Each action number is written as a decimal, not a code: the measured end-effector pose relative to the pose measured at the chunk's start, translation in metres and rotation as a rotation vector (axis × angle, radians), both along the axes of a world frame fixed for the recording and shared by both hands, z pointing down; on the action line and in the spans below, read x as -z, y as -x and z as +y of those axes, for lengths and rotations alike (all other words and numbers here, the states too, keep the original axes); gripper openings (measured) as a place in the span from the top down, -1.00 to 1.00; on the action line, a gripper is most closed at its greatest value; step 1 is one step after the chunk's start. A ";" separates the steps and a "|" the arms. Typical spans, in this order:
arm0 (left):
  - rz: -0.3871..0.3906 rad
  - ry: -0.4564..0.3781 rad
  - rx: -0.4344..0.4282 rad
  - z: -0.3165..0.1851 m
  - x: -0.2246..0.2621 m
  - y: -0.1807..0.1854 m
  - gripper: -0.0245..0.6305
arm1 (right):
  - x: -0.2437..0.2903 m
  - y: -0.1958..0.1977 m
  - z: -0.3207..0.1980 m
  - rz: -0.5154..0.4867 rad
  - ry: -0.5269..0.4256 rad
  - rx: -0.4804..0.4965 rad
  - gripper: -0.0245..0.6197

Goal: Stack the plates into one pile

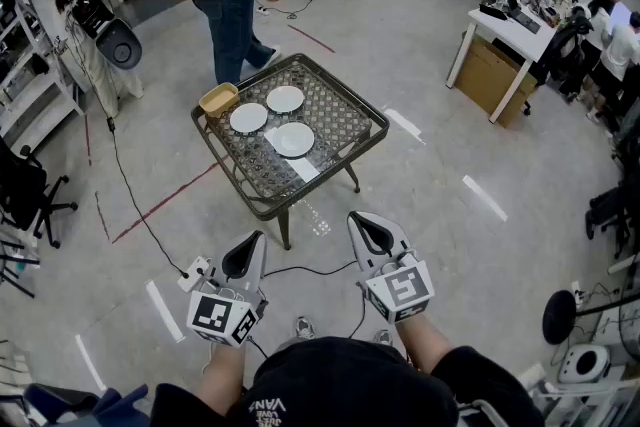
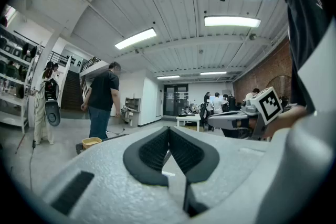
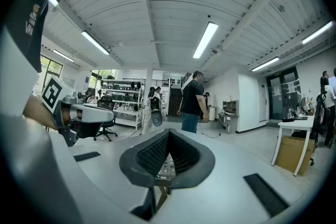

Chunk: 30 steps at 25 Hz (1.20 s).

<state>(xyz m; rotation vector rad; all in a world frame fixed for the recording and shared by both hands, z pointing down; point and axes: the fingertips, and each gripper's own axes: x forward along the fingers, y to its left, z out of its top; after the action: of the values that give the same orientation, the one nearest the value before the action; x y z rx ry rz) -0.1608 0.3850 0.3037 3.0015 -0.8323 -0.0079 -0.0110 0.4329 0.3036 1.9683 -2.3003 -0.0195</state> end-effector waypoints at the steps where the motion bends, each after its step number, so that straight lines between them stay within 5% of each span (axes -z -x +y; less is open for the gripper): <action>1: 0.002 0.006 -0.004 -0.002 -0.002 -0.001 0.86 | -0.002 -0.001 -0.002 -0.008 0.005 -0.003 0.93; 11: -0.037 0.076 -0.086 -0.030 -0.025 0.006 0.85 | -0.025 0.009 -0.034 -0.120 0.040 -0.030 0.92; 12: -0.041 0.086 -0.086 -0.034 -0.028 0.006 0.83 | -0.028 0.009 -0.037 -0.131 0.044 -0.033 0.86; 13: -0.042 0.100 -0.083 -0.040 -0.032 0.006 0.71 | -0.031 0.007 -0.041 -0.143 0.050 -0.036 0.48; 14: -0.042 0.115 -0.080 -0.045 -0.036 0.004 0.52 | -0.034 0.005 -0.045 -0.152 0.058 -0.040 0.41; 22: -0.049 0.187 -0.036 -0.090 -0.058 -0.028 0.29 | -0.056 -0.041 -0.088 -0.175 0.111 -0.051 0.41; 30: -0.058 0.227 0.063 -0.146 -0.069 -0.084 0.27 | -0.070 -0.102 -0.155 -0.175 0.158 0.034 0.40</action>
<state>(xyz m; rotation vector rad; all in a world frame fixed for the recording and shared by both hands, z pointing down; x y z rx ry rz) -0.0767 0.2394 0.3728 2.7745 -0.8679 0.1617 0.0905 0.2782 0.3738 1.9210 -2.3568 0.3344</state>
